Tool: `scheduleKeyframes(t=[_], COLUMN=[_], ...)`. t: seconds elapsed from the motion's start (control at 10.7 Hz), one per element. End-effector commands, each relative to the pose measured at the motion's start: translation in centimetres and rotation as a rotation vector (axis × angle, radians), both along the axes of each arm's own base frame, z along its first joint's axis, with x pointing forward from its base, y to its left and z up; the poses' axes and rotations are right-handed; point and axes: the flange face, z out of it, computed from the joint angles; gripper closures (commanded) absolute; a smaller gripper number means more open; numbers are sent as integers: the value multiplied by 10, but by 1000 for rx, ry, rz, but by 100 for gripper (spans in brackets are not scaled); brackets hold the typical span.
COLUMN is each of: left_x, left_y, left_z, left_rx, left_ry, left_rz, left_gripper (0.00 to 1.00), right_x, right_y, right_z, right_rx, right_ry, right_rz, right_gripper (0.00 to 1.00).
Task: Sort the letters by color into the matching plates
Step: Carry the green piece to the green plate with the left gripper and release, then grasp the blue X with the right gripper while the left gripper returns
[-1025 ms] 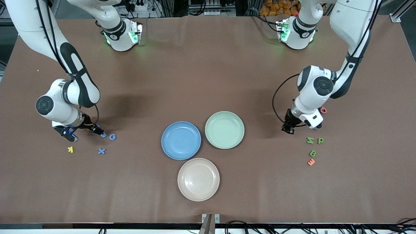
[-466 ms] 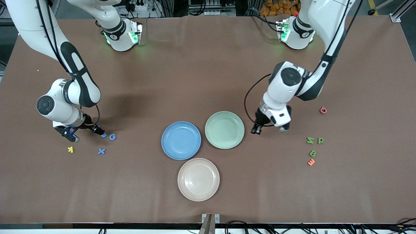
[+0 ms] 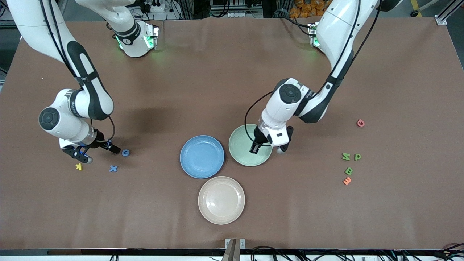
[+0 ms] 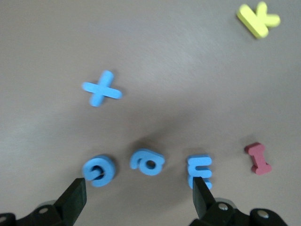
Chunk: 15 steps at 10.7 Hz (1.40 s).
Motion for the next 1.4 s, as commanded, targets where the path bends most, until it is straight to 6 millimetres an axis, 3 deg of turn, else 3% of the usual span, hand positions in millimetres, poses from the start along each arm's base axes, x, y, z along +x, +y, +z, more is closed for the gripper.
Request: scheduleKeyframes(t=[0.0,0.19,0.28,0.37,0.93,1.31], left_x=[3,-1,-3,-2,0,16], left_y=[-14,-14,-14,-13,-6,36], left_z=[0,-16,-21,-24,-19,-6], left_rx=[-16,2,17,28,62,290], left_ry=[-5,9,5,-3,3,4], left_rz=[13,-6,-36,-70,-83,-352], left_gripper=[100,100,58,1,0,0], right_x=[35,50,55,56,57,60], right_y=[0,3,7,9,2,0], right_z=[39,33,27,17,-14,-35], right_rx=[21,16,13,10,0,-18], right_ry=[-21,-34,-31,-20,-7,-46], right_rz=[159,232,264,304,369,364], right_gripper=[0,0,0,0,0,0])
